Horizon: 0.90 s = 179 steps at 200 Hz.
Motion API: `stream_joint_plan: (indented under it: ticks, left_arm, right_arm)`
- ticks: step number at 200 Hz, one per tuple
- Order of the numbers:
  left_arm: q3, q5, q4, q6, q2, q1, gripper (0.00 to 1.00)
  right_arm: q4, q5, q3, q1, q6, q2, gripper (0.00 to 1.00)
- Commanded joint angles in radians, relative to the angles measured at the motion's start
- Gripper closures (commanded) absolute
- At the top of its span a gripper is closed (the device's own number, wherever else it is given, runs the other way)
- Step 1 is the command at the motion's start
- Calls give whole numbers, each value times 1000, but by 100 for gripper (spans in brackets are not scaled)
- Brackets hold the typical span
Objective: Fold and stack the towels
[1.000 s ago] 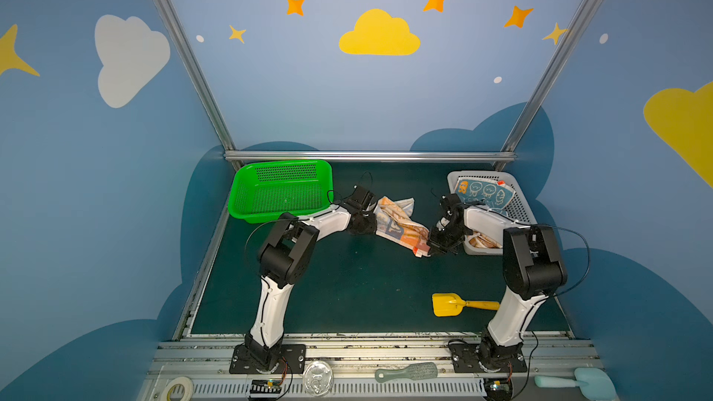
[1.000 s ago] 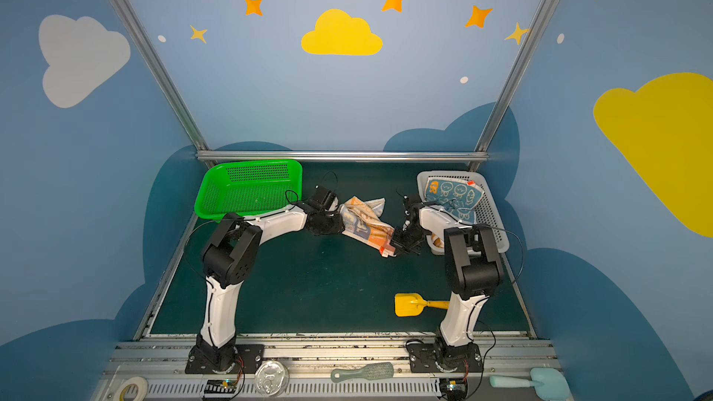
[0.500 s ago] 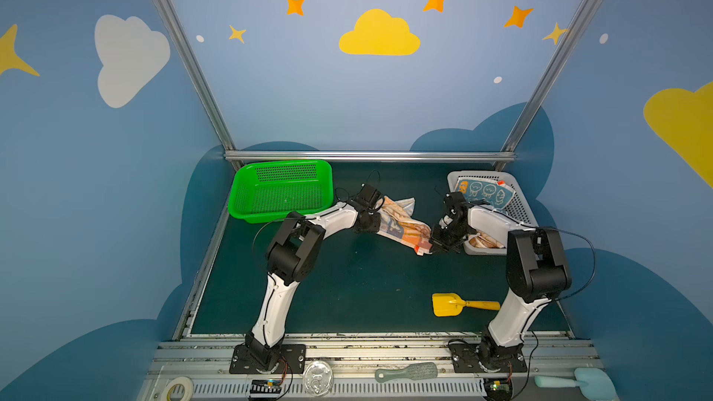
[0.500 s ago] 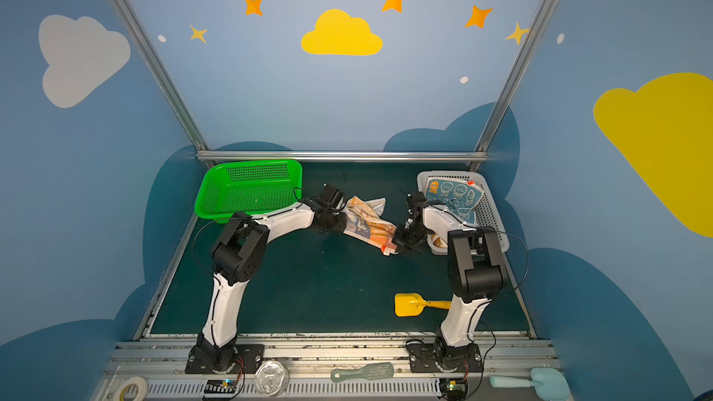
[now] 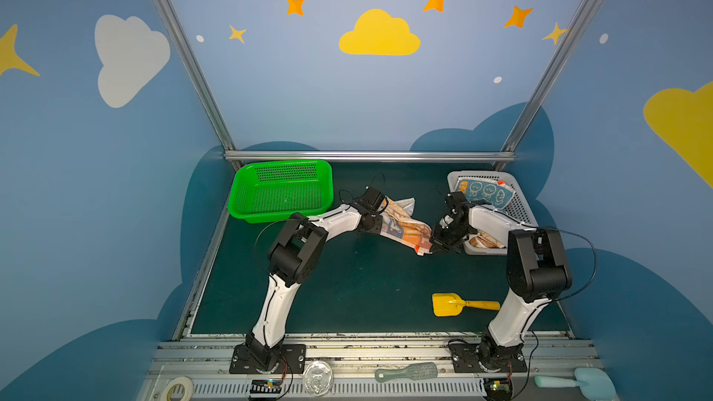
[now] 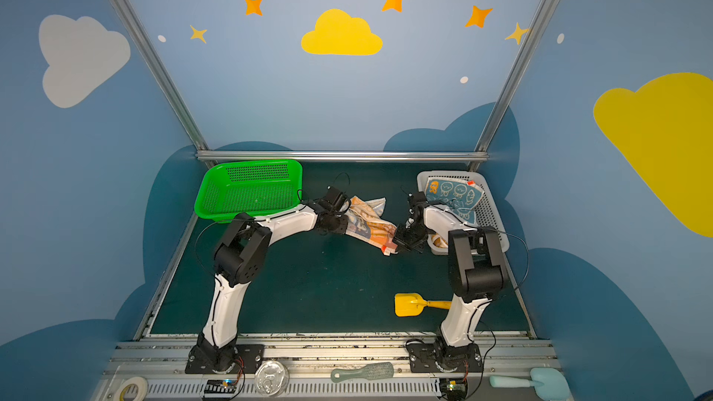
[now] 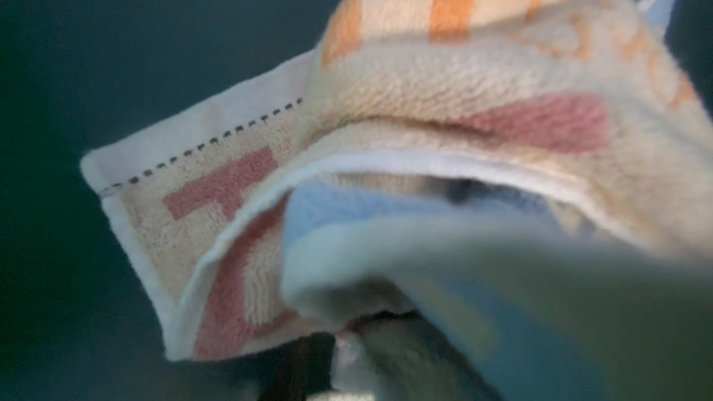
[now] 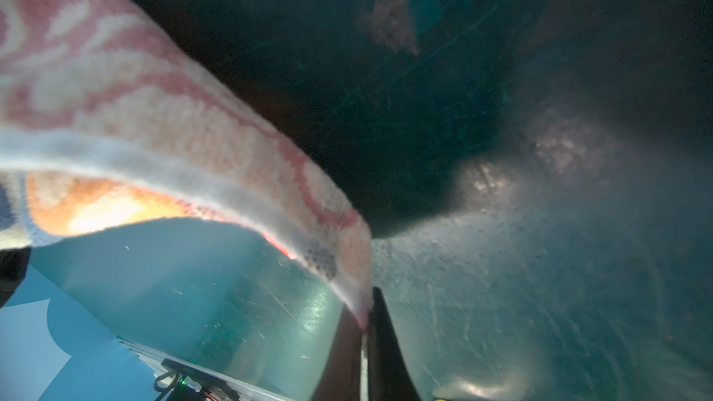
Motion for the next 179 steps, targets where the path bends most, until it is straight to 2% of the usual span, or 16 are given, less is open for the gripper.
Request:
stream_joint_plan:
  ticks: [1,78,106,131,179]
  left_arm:
    - [-38,106,-148,-13,75,-34,65]
    - [-50,91,-183,-5,98,-42,73]
    - [-43,79,-208,7,118,-44,80]
    - [-47,67,-215,14,122,-52,93]
    - [-75,87,-192,1,103,-69,97]
  right_arm:
    - [-5,-8,-6,-3,1,-20,100]
    - [0,-20,-7,-3,8,-21,100]
    - [-1,-15,-13,-4,7,-32,100]
    - [1,-18,-12,-4,9,-30,100]
    - [0,-27,-7,-4,12,-33,100]
